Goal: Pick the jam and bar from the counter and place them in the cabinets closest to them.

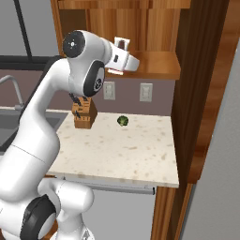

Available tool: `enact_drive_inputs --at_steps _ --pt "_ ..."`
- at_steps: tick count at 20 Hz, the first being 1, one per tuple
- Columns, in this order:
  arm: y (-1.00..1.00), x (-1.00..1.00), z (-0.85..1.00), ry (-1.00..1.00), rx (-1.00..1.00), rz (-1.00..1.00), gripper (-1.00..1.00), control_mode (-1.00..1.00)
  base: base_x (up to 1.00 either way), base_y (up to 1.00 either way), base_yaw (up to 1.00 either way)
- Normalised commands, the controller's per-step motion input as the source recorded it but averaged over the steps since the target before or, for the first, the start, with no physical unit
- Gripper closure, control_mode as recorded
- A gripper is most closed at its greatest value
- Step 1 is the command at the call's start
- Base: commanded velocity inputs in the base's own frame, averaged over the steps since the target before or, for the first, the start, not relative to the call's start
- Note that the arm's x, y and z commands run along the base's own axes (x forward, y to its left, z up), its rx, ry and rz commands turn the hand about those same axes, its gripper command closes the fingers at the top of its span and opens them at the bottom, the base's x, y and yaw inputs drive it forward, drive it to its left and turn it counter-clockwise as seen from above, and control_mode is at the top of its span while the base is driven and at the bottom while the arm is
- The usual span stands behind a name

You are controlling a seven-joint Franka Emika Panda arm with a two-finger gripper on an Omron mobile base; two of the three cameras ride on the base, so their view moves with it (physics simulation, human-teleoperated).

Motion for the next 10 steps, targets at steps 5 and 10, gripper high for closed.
enact_drive_inputs --at_steps 5,10 --pt "0.0 0.0 0.06 -0.11 0.02 0.0 1.0 -1.0 0.0 0.0 0.0" --pt "0.0 0.02 0.0 0.0 0.0 0.0 1.0 -1.0 0.0 0.0 0.0"
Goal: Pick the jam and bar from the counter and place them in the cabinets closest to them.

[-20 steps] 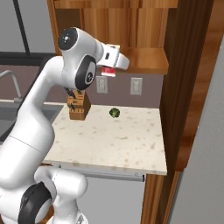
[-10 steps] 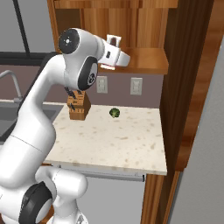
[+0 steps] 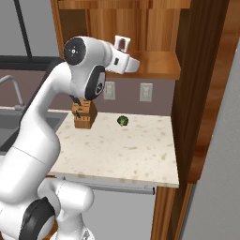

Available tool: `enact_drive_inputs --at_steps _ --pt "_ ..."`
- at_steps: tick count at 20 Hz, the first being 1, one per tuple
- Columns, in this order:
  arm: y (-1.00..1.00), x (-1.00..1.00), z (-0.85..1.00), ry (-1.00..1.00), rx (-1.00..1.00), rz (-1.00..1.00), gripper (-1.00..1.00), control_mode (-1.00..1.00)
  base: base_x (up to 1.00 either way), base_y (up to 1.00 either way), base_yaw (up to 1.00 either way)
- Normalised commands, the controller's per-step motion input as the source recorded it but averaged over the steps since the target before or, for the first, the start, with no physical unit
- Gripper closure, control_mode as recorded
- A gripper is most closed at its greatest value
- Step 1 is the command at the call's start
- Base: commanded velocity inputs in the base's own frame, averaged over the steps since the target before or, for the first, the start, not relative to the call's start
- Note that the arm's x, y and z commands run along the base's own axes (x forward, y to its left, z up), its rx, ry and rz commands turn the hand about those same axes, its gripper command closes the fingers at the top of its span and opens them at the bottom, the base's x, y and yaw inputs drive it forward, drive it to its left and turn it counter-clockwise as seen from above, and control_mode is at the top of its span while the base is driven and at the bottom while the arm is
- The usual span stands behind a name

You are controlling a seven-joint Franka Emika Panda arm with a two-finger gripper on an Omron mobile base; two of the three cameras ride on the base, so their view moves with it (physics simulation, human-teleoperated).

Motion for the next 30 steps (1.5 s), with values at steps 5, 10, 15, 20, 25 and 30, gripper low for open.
enact_drive_inputs --at_steps 5,10,15,20,25,30 --pt "0.0 0.25 0.0 0.0 0.0 0.0 1.0 -1.0 0.0 0.0 0.0" --pt "0.0 0.41 0.0 0.01 0.0 0.0 1.0 -1.0 0.0 0.0 0.0" --pt "0.0 0.4 0.0 0.04 0.0 0.0 1.0 -1.0 0.0 0.0 0.0" --pt "0.0 0.41 0.0 0.03 0.01 0.0 1.0 -1.0 0.0 0.0 0.0" --pt "0.0 0.44 0.0 0.02 0.01 0.0 1.0 -1.0 0.0 0.0 0.0" --pt "0.0 0.44 -0.12 0.01 0.01 0.0 1.0 -1.0 0.0 0.0 0.0"
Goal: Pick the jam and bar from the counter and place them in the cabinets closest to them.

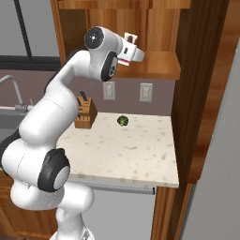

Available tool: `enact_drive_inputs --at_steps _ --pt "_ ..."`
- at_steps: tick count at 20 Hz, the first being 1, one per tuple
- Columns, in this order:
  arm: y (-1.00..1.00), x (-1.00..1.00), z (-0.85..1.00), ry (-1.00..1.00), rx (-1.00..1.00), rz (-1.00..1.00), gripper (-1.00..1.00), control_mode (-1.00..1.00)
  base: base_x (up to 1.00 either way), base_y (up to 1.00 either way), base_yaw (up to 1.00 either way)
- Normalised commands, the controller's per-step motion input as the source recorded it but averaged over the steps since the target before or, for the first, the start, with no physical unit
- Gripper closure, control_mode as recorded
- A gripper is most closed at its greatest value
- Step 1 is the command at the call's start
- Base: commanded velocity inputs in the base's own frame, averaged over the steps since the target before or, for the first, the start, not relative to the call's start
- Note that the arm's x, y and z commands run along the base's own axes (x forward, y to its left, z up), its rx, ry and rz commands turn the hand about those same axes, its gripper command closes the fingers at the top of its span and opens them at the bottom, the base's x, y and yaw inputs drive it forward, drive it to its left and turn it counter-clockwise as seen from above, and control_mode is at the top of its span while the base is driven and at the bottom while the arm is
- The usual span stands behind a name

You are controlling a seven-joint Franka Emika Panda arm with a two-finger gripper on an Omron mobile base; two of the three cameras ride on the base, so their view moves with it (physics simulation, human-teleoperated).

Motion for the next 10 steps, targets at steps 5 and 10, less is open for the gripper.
enact_drive_inputs --at_steps 5,10 --pt "-0.02 0.4 -0.23 0.0 0.0 0.0 1.0 -1.0 0.0 0.0 0.0" --pt "-0.03 0.52 -0.13 0.0 0.01 0.0 1.0 -1.0 0.0 0.0 0.0"
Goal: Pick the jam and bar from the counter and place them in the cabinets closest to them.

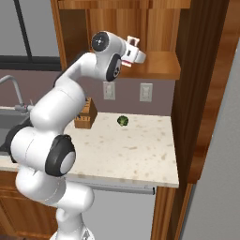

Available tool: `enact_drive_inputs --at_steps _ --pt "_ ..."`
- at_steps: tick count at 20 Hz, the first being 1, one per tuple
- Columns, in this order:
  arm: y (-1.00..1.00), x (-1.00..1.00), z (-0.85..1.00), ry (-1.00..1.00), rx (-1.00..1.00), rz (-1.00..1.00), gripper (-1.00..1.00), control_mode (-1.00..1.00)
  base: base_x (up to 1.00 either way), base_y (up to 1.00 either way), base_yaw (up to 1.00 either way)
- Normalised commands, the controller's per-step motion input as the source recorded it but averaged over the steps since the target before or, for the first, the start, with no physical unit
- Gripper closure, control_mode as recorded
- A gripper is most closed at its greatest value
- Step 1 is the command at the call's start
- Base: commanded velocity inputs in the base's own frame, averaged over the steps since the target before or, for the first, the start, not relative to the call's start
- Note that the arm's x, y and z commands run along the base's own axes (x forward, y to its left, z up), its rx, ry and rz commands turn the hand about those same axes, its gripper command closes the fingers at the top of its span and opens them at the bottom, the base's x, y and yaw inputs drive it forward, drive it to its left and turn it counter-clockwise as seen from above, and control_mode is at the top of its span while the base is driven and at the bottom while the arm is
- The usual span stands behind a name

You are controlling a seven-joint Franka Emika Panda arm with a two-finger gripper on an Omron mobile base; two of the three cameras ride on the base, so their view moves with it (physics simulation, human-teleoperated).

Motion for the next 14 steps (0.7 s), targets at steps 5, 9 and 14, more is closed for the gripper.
enact_drive_inputs --at_steps 5,9,14 --pt "-0.03 0.66 -0.01 0.0 0.02 0.0 1.0 -1.0 0.0 0.0 0.0" --pt "-0.07 0.7 0.0 0.0 0.04 0.0 1.0 -1.0 0.0 0.0 0.0" --pt "-0.04 0.54 0.0 0.0 0.02 0.0 -1.0 -1.0 0.0 0.0 0.0"
